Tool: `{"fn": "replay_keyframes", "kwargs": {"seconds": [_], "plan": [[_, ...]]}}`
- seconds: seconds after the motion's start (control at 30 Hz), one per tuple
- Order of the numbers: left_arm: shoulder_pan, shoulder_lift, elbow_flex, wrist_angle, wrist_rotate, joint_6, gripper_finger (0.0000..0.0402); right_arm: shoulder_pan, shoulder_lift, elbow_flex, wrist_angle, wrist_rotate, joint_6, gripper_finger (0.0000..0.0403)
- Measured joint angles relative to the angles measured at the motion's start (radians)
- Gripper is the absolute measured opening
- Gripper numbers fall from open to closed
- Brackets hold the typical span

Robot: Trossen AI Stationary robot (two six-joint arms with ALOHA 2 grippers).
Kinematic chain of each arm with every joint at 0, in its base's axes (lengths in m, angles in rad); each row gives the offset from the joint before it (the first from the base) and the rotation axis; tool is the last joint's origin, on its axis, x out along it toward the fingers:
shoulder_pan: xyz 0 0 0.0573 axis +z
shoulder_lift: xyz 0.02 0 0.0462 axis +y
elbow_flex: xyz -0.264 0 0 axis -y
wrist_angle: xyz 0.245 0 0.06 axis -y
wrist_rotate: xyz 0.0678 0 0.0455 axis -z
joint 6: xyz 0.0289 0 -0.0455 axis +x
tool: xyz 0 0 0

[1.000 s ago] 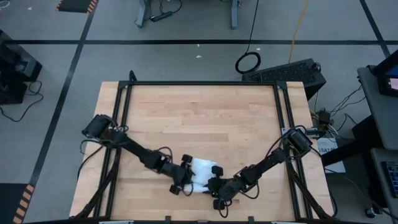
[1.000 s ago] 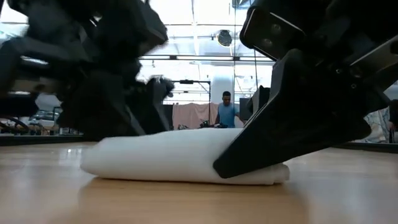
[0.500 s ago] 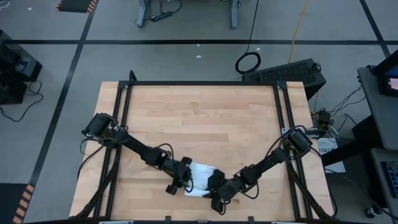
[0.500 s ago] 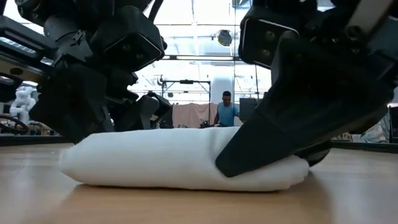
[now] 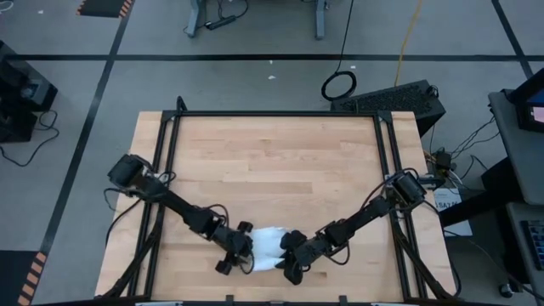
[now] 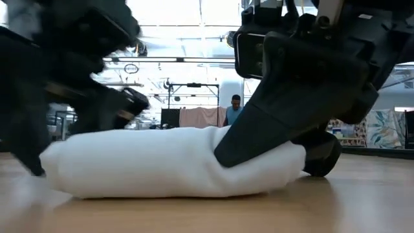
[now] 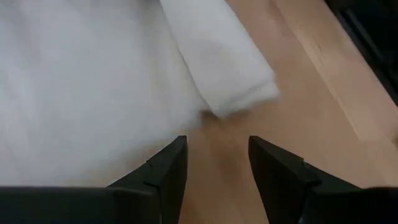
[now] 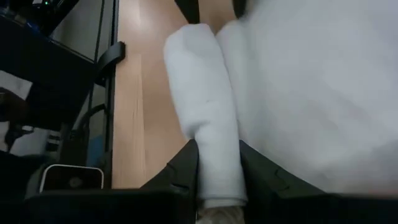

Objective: Roll napkin
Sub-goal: Roll the white table napkin

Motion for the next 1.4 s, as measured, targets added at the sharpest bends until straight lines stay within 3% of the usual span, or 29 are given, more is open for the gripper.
{"fn": "replay_keyframes", "kwargs": {"seconds": [0.2,0.33,0.57,0.7,0.9,1.13,1.4], "plan": [[-0.115,-0.118,0.001,-0.134,-0.305,-0.071,0.0176,-0.021,-0.002,0.000,-0.008,-0.051,0.023,0.0070],[-0.213,-0.138,0.002,-0.031,-0.514,-0.088,0.0176,-0.032,-0.002,0.000,-0.011,-0.063,0.019,0.0070],[-0.296,0.017,0.005,0.295,-0.632,-0.013,0.0176,-0.037,-0.002,0.000,-0.013,-0.063,0.012,0.0070],[-0.302,0.138,0.034,0.339,-0.718,0.018,0.0176,-0.037,-0.002,0.000,-0.013,-0.061,0.009,0.0070],[-0.303,0.253,0.087,0.338,-0.767,0.047,0.0176,-0.037,-0.002,0.000,-0.013,-0.059,0.005,0.0070],[-0.301,0.265,0.102,0.309,-0.842,0.040,0.0176,-0.038,-0.002,0.000,-0.009,-0.057,0.001,0.0070],[-0.247,0.260,0.103,0.264,-0.704,-0.006,0.0171,-0.038,-0.002,-0.002,0.002,-0.071,-0.017,0.0070]]}}
